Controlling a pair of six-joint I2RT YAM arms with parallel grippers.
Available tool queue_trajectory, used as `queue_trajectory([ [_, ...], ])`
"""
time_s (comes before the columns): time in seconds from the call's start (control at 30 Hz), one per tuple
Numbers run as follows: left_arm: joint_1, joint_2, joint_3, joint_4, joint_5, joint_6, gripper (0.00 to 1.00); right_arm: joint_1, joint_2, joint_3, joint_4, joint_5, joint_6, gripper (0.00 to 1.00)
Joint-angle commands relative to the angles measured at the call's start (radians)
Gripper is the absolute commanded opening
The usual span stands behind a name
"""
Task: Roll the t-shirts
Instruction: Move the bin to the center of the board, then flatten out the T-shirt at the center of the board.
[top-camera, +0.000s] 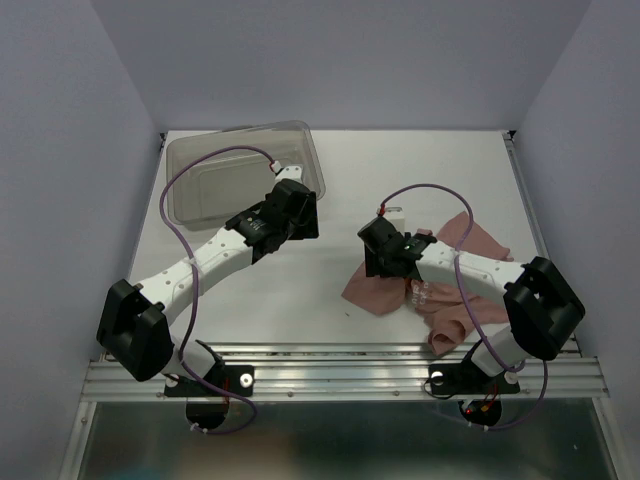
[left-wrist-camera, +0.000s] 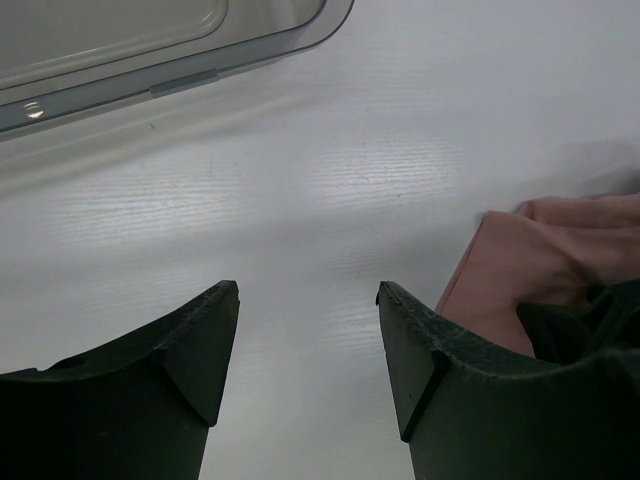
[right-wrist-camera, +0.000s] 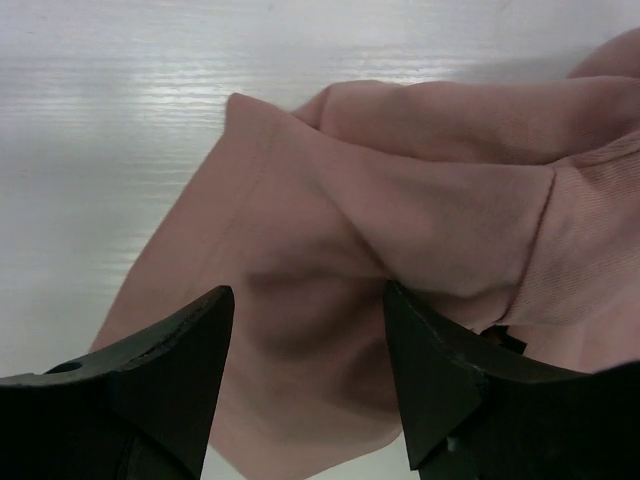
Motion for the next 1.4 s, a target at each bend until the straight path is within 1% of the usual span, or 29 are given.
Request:
queue_trajectory([
  [0.0,0.004,-0.036,0.0,-0.003,-0.015,-0.014,0.69,0.002,0.018,0.046,-0.036,0.109,0.036,0.64],
  [0.07,0.004,-0.033,0.001,-0.002,-0.015,-0.016,0.69,0.002,0.004,0.038,-0.033,0.108,0.036,0.6],
  [0.13,0.004,-0.028,0.003,0.0,-0.015,-0.016,0.69,0.002,-0.017,0.032,-0.018,0.096,0.029,0.61],
  [0.2,0.004,-0.025,0.005,0.0,-0.017,-0.017,0.69,0.002,-0.031,0.027,-0.001,0.068,0.008,0.64],
  [0.23,0.004,-0.022,0.002,0.002,-0.02,-0.019,0.69,0.002,-0.039,0.014,0.031,0.021,-0.013,0.66],
  [0.27,0.004,-0.02,0.003,0.002,-0.026,-0.023,0.69,0.011,-0.052,0.006,0.05,-0.007,-0.023,0.71],
  [0.33,0.004,-0.016,0.001,0.002,-0.031,-0.026,0.69,0.022,-0.057,-0.014,0.093,-0.068,-0.03,0.74],
  [0.43,0.004,-0.008,0.001,-0.003,-0.04,-0.031,0.69,0.058,-0.016,-0.011,0.11,-0.094,-0.027,0.75],
  [0.5,0.004,-0.007,0.001,-0.006,-0.046,-0.031,0.69,0.089,0.016,0.0,0.107,-0.078,-0.026,0.74],
  [0.6,0.004,-0.005,0.003,-0.012,-0.06,-0.036,0.69,0.125,0.084,0.021,0.11,-0.067,-0.037,0.71],
  [0.63,0.004,-0.005,0.001,-0.012,-0.06,-0.037,0.69,0.125,0.121,0.032,0.11,-0.073,-0.038,0.67],
  [0.83,0.004,-0.01,0.021,-0.041,-0.071,-0.055,0.69,0.125,0.193,0.018,0.146,-0.104,-0.043,0.51],
  [0.87,0.005,-0.019,0.026,-0.046,-0.071,-0.057,0.69,0.125,0.21,0.018,0.149,-0.108,-0.046,0.43],
  [0.9,0.005,-0.023,0.035,-0.049,-0.078,-0.059,0.69,0.125,0.214,0.018,0.157,-0.113,-0.047,0.39],
  [0.93,0.005,-0.03,0.04,-0.052,-0.083,-0.059,0.69,0.125,0.218,0.014,0.162,-0.12,-0.049,0.33],
  [0.97,0.005,-0.043,0.043,-0.057,-0.089,-0.06,0.69,0.125,0.216,0.012,0.165,-0.124,-0.049,0.2],
  [1.03,0.005,-0.057,0.052,-0.061,-0.101,-0.065,0.69,0.125,0.202,0.012,0.172,-0.119,-0.05,0.04],
  [1.07,0.007,-0.068,0.057,-0.066,-0.103,-0.065,0.69,0.125,0.193,0.017,0.172,-0.116,-0.046,0.01],
  [1.2,0.016,-0.088,0.077,-0.089,-0.104,-0.085,0.69,0.125,0.118,0.062,0.171,-0.11,-0.058,0.01],
  [1.23,0.019,-0.094,0.095,-0.107,-0.106,-0.098,0.69,0.099,0.077,0.076,0.169,-0.127,-0.061,0.01],
  [1.33,0.022,-0.117,0.109,-0.112,-0.095,-0.112,0.69,0.06,0.034,0.159,0.172,-0.148,-0.073,0.01],
  [1.37,0.024,-0.134,0.106,-0.095,-0.087,-0.115,0.69,0.022,0.03,0.188,0.172,-0.151,-0.093,0.01],
])
